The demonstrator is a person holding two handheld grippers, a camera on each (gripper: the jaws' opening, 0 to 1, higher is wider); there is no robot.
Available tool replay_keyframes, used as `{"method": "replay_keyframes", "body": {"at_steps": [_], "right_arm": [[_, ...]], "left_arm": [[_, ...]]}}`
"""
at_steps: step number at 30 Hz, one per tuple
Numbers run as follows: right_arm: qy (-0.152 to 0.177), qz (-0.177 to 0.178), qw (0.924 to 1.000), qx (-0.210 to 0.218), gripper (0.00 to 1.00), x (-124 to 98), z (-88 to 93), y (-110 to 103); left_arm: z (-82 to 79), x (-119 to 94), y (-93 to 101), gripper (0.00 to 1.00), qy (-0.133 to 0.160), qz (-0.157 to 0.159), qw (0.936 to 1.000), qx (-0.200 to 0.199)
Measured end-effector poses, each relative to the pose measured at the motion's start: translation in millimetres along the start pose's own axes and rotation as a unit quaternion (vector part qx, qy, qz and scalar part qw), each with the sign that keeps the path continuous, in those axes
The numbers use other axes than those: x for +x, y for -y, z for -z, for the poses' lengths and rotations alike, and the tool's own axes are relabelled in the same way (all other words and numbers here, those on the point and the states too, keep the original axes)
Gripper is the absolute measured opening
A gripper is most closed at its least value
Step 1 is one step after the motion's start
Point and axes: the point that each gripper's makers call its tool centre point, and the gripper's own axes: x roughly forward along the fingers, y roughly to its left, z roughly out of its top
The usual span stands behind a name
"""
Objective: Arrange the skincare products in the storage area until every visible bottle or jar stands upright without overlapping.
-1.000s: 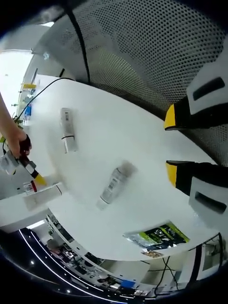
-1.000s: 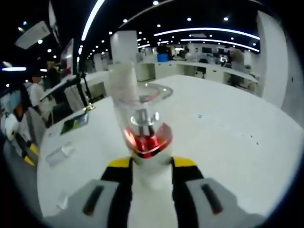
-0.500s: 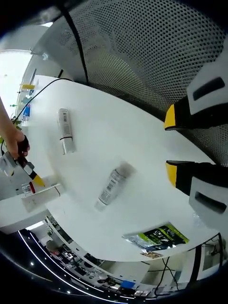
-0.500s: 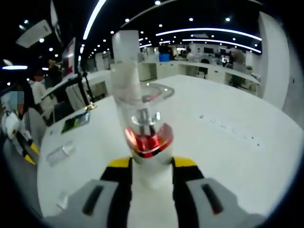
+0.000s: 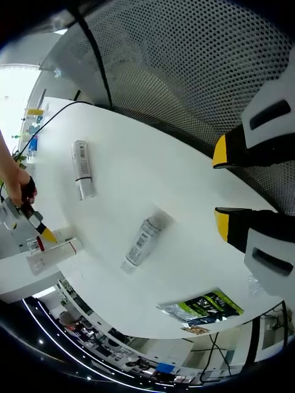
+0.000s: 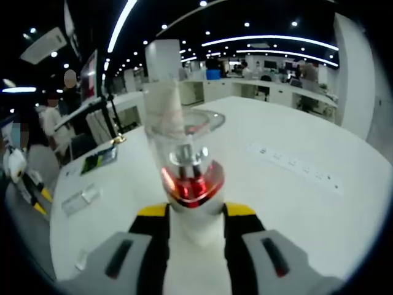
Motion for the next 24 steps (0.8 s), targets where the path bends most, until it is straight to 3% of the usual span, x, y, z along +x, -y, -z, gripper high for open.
{"method": "replay_keyframes", "body": {"at_steps": [4,6,8,12,14,18,20,24], "right_arm": [[-0.014,0.010,0.9998,0.009,0.36,-4.0,7.7,0.5],[-0.040,0.039,0.9977,0.038,0.38,-11.5,20.2,4.5],[-0.044,0.053,0.9964,0.049,0.40,-18.2,25.6,3.6],[-0.010,0.054,0.9962,0.068,0.40,-36.6,22.8,-16.2],[0.000,0.062,0.9948,0.081,0.41,-58.5,21.7,-34.7],[0.070,0.068,0.9837,0.151,0.42,-89.8,6.0,-56.9],[0.108,0.084,0.9743,0.179,0.42,-108.4,-2.5,-66.1],[0.145,0.081,0.9709,0.173,0.45,-135.1,-12.7,-105.4]], "left_arm": [[0.4,-0.1,-0.5,0.25,-0.001,-0.001,1.0000,-0.001],[0.5,-0.2,-0.7,0.25,-0.001,-0.001,1.0000,-0.001],[-0.7,-0.2,-0.1,0.25,0.002,0.001,1.0000,-0.004],[-1.0,0.0,0.4,0.25,0.003,0.002,1.0000,-0.002],[-2.2,-1.0,-0.7,0.25,0.006,0.001,1.0000,-0.005],[-4.5,-1.8,0.5,0.25,0.011,0.004,0.9999,-0.003],[-6.0,-2.4,1.7,0.25,0.014,0.007,0.9999,-0.002],[-9.9,-4.3,3.4,0.25,0.025,0.012,0.9996,-0.004]]}}
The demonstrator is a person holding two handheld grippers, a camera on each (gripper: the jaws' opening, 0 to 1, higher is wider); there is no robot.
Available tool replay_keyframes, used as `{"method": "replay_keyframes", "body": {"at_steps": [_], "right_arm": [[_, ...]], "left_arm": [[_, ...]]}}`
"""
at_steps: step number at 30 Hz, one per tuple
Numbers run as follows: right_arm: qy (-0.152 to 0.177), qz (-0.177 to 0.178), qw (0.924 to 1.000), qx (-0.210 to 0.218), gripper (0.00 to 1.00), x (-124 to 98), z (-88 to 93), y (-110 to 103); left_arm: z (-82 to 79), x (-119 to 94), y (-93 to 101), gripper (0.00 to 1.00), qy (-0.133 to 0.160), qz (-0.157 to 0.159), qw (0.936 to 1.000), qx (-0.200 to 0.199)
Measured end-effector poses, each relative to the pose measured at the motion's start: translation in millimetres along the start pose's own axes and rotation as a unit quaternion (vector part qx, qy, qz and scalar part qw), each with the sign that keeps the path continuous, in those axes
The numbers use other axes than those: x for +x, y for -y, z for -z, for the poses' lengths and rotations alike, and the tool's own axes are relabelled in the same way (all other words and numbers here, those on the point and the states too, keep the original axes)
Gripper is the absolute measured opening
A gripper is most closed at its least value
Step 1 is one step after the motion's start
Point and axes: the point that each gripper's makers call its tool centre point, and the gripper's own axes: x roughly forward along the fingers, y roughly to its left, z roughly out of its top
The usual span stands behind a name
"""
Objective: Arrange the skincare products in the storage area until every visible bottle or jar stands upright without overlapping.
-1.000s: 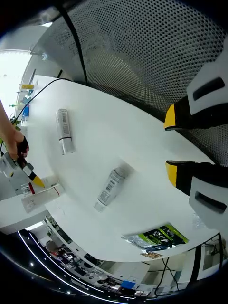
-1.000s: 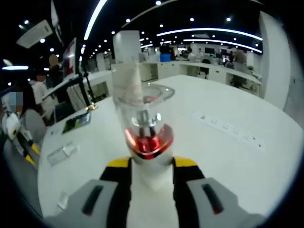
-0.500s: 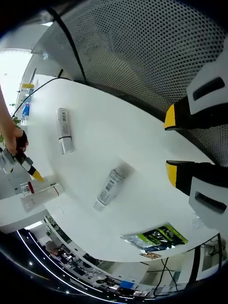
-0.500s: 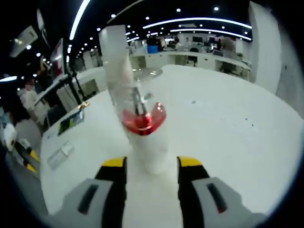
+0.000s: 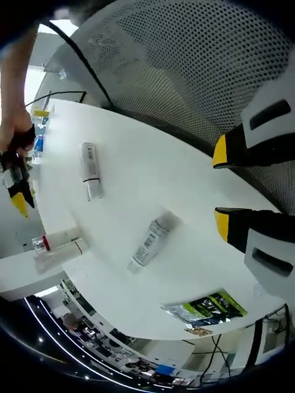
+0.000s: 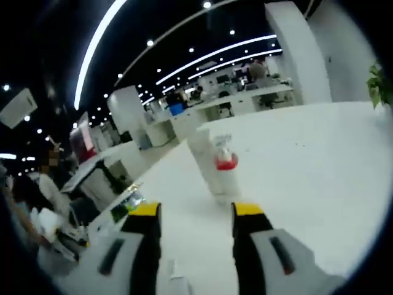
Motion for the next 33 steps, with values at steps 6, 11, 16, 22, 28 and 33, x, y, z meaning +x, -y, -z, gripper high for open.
{"method": "replay_keyframes", "body": {"at_steps": [6,11,16,22,28,33], "right_arm": [[0.033,-0.023,0.9988,0.027,0.61,-26.0,10.7,-50.1],[-0.017,-0.015,0.9998,0.000,0.72,-35.4,45.9,-81.4],[-0.046,-0.002,0.9988,-0.017,0.71,-42.5,68.8,-99.2],[-0.097,0.006,0.9931,-0.066,0.74,-48.7,91.6,-108.3],[-0.135,0.031,0.9807,-0.138,0.75,-43.9,112.6,-106.5],[-0.136,0.033,0.9737,-0.180,0.77,-41.4,117.4,-108.7]], "left_arm": [[-7.1,-2.0,4.9,0.25,0.016,0.014,0.9998,-0.002],[-16.1,-5.4,12.9,0.25,0.040,0.039,0.9984,-0.008],[-21.0,-8.8,17.0,0.26,0.053,0.059,0.9965,-0.024],[-25.6,-10.4,27.8,0.26,0.063,0.080,0.9947,-0.015],[-34.3,-15.0,33.9,0.26,0.087,0.085,0.9925,0.006],[-38.0,-13.7,35.0,0.26,0.093,0.080,0.9924,0.012]]}}
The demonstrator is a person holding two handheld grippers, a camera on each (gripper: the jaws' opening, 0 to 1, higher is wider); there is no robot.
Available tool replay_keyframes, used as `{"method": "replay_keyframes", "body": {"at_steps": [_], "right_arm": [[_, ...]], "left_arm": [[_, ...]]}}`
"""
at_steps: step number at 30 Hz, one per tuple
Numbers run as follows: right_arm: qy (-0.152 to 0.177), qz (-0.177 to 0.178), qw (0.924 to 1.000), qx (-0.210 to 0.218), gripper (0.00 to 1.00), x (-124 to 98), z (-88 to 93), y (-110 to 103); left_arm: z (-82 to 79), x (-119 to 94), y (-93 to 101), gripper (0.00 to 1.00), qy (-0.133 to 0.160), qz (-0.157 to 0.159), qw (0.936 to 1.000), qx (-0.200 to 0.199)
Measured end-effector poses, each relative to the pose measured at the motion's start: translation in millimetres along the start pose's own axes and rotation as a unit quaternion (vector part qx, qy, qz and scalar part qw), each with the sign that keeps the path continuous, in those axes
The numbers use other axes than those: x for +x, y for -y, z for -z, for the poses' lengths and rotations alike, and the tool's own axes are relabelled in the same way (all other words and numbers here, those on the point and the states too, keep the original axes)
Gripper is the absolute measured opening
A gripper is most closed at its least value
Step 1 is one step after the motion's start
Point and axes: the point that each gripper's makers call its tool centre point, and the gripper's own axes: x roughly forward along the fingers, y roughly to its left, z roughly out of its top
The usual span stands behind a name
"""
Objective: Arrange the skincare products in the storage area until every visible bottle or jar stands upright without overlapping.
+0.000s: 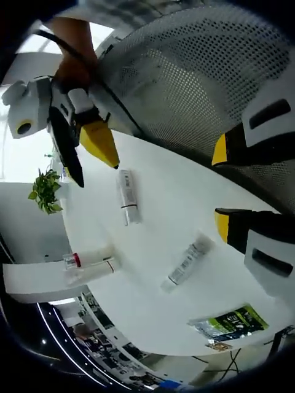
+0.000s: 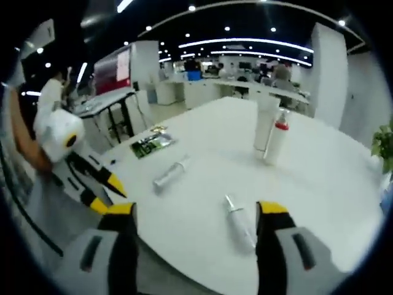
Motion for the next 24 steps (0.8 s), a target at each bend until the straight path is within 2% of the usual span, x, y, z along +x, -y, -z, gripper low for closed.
{"method": "replay_keyframes", "body": {"at_steps": [2,5,11,14,19,21,24], "right_arm": [[0.004,-0.004,1.0000,0.005,0.78,1.1,-1.5,-1.5],[0.020,-0.016,0.9997,0.007,0.78,1.4,-8.1,-7.0],[0.036,-0.035,0.9985,0.020,0.79,-1.2,-13.4,-11.3],[0.038,-0.042,0.9983,0.011,0.79,-2.3,-13.6,-14.4],[0.062,-0.062,0.9959,0.024,0.80,-7.4,-22.2,-19.1],[0.064,-0.066,0.9953,0.029,0.80,-7.7,-23.4,-18.3],[0.067,-0.065,0.9950,0.036,0.79,-7.3,-24.3,-17.6]], "left_arm": [[5.8,0.2,-5.2,0.26,-0.013,-0.015,0.9998,0.010],[6.9,-1.0,-11.4,0.26,-0.016,-0.030,0.9994,0.008],[4.6,-0.8,-18.1,0.29,-0.011,-0.051,0.9986,0.000],[3.0,-0.3,-23.0,0.30,-0.006,-0.062,0.9978,-0.023],[1.7,-2.9,-34.3,0.38,0.004,-0.089,0.9940,-0.063],[-2.8,-6.0,-44.8,0.38,0.014,-0.115,0.9925,-0.039],[-2.0,-6.8,-44.4,0.38,0.014,-0.116,0.9908,-0.067]]}}
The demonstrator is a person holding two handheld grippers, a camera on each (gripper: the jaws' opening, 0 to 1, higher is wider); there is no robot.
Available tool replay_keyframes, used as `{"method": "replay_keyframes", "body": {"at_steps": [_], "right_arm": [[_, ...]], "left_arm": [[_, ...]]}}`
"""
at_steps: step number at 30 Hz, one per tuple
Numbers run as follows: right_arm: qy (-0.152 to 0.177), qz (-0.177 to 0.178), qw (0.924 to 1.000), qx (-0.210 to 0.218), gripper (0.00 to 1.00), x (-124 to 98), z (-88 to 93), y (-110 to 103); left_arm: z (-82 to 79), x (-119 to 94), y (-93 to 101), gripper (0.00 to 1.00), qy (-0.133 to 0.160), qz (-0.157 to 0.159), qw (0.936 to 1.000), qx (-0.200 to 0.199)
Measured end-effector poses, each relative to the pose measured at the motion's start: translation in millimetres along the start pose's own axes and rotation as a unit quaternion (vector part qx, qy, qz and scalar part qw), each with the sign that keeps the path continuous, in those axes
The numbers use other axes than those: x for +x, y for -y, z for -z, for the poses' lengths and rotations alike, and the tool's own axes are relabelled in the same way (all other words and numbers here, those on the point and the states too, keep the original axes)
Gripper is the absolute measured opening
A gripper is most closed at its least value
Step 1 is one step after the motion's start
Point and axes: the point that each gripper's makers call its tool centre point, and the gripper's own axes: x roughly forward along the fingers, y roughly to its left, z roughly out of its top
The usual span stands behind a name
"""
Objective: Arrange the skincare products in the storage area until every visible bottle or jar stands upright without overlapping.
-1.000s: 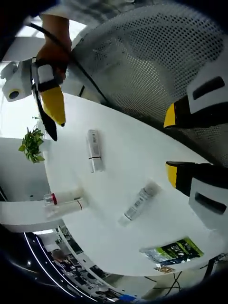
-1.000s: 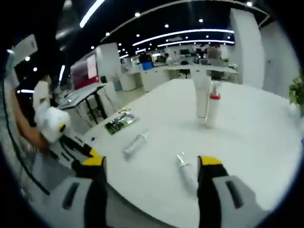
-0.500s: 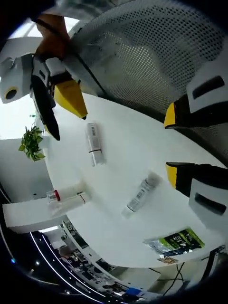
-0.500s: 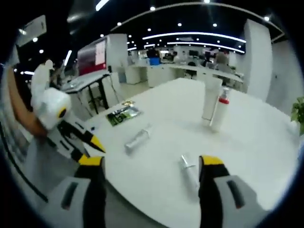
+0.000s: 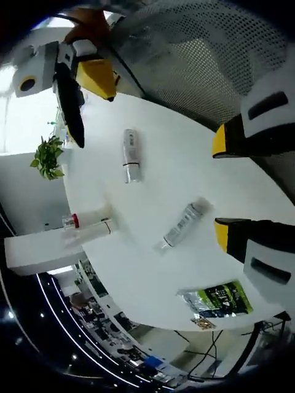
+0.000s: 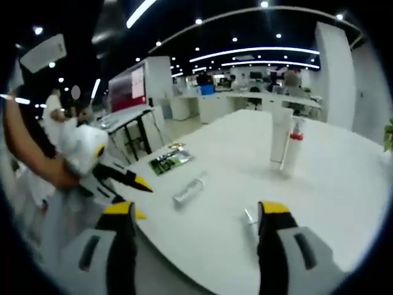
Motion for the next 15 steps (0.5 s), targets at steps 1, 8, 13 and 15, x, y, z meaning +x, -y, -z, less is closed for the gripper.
{"method": "replay_keyframes", "body": {"at_steps": [1,8,13,15], "right_arm": [[-0.001,-0.001,1.0000,0.000,0.79,0.2,0.9,-0.5],[-0.007,0.000,1.0000,-0.005,0.79,1.9,2.3,-0.5],[-0.020,0.009,0.9997,-0.004,0.79,2.9,7.1,4.7],[-0.011,0.015,0.9998,0.003,0.79,1.7,3.3,8.9]], "left_arm": [[0.6,-0.2,0.3,0.38,-0.003,0.002,1.0000,0.002],[-9.8,-4.7,0.5,0.38,0.025,0.007,0.9996,0.013],[-23.5,-10.2,0.8,0.38,0.053,0.019,0.9984,0.001],[-34.0,-18.9,0.5,0.38,0.082,0.029,0.9961,-0.009]]}}
